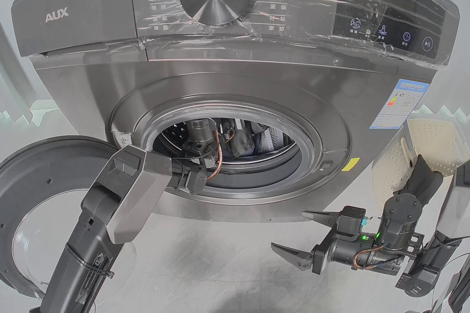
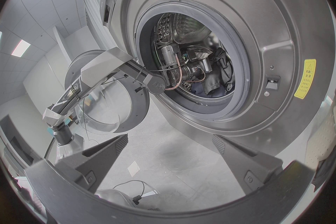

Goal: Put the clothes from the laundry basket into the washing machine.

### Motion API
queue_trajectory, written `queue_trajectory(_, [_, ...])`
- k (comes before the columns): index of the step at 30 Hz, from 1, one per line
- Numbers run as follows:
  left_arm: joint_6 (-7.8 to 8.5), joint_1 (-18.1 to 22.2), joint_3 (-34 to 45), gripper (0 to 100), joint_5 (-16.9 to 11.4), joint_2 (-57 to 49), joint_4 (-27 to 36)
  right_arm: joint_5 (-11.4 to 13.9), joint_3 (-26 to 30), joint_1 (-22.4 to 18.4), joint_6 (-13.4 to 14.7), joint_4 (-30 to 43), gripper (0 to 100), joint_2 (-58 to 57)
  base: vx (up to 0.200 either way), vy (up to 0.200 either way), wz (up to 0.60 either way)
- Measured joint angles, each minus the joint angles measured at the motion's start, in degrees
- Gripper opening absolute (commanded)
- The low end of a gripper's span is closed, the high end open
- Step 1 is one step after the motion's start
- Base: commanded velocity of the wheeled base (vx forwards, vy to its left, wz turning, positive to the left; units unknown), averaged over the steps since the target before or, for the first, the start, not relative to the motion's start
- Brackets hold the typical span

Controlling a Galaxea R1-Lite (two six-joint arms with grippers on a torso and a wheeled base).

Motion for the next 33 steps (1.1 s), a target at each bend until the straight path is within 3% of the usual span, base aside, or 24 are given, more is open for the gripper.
queue_trajectory(3, [-0.60,-0.50,-0.13,0,0.07,0.15,0.28,0.00,0.00,-0.02,0.00,0.02,100,0.00,0.000,0.000,0.00])
queue_trajectory(4, [-0.62,-0.69,-0.02,100,0.07,0.11,0.39,0.00,0.00,-0.06,0.00,0.02,100,0.00,0.000,0.000,0.00])
queue_trajectory(15, [-1.06,-2.06,9.35,100,-0.33,-3.94,0.22,0.02,0.07,-0.06,0.00,0.02,100,0.00,0.000,0.000,0.00])
queue_trajectory(23, [-0.82,-2.97,26.50,100,-2.57,-11.11,0.44,0.02,0.10,0.02,0.02,0.05,100,0.00,0.000,0.000,0.00])
queue_trajectory(33, [-0.10,-7.02,48.21,100,-4.60,-22.35,-2.08,-0.02,0.32,-0.06,0.10,0.10,100,0.00,0.000,0.000,0.00])
